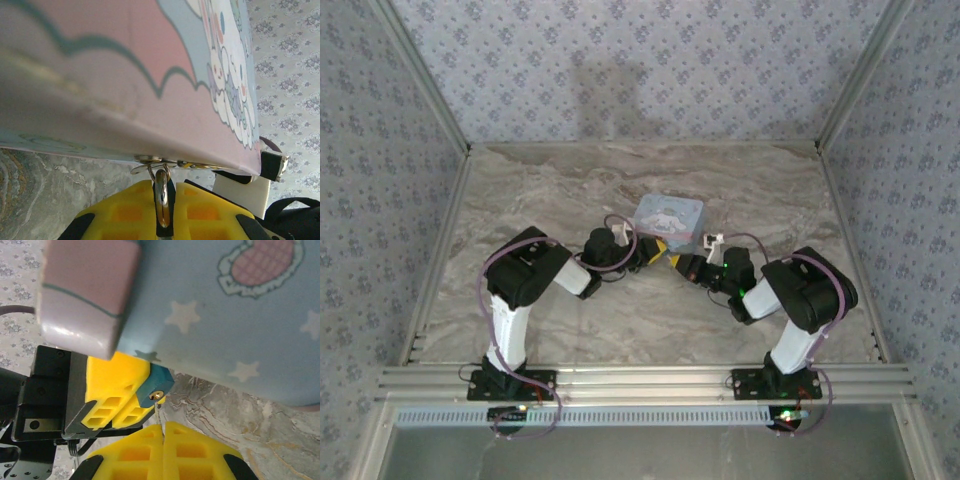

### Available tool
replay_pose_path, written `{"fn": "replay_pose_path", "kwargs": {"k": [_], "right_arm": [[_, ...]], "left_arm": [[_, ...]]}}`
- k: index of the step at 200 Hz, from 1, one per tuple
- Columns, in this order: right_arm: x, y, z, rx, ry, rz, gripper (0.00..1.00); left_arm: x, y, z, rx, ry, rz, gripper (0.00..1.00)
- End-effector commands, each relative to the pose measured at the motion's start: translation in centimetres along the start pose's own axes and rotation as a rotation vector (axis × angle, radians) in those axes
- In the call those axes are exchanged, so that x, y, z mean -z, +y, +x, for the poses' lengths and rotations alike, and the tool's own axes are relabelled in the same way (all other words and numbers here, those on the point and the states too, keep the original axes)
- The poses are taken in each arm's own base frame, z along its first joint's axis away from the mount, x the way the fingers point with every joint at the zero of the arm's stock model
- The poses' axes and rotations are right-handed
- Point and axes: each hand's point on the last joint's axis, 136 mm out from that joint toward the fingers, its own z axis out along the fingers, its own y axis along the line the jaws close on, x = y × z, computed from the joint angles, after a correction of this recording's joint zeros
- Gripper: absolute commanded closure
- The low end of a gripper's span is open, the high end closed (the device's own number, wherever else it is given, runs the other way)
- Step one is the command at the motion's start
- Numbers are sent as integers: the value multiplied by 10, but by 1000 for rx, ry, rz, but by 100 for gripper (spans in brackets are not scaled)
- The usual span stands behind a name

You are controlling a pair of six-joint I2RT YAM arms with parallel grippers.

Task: Unlock a padlock with a key

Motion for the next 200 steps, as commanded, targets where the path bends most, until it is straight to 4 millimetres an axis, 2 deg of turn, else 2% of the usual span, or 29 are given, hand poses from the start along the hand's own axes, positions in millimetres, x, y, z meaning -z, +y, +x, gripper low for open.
{"fn": "replay_pose_path", "kwargs": {"k": [1,109,126,200], "right_arm": [[2,11,-2,11,-13,-37,100],[-8,5,-8,-33,-31,-44,100],[-9,9,-9,-33,-33,-61,100],[4,10,-6,-37,-38,-67,100]], "left_arm": [[0,9,5,36,17,2,100],[-2,3,7,52,18,50,100],[-3,3,8,52,25,48,100],[-4,8,7,61,19,48,100]]}}
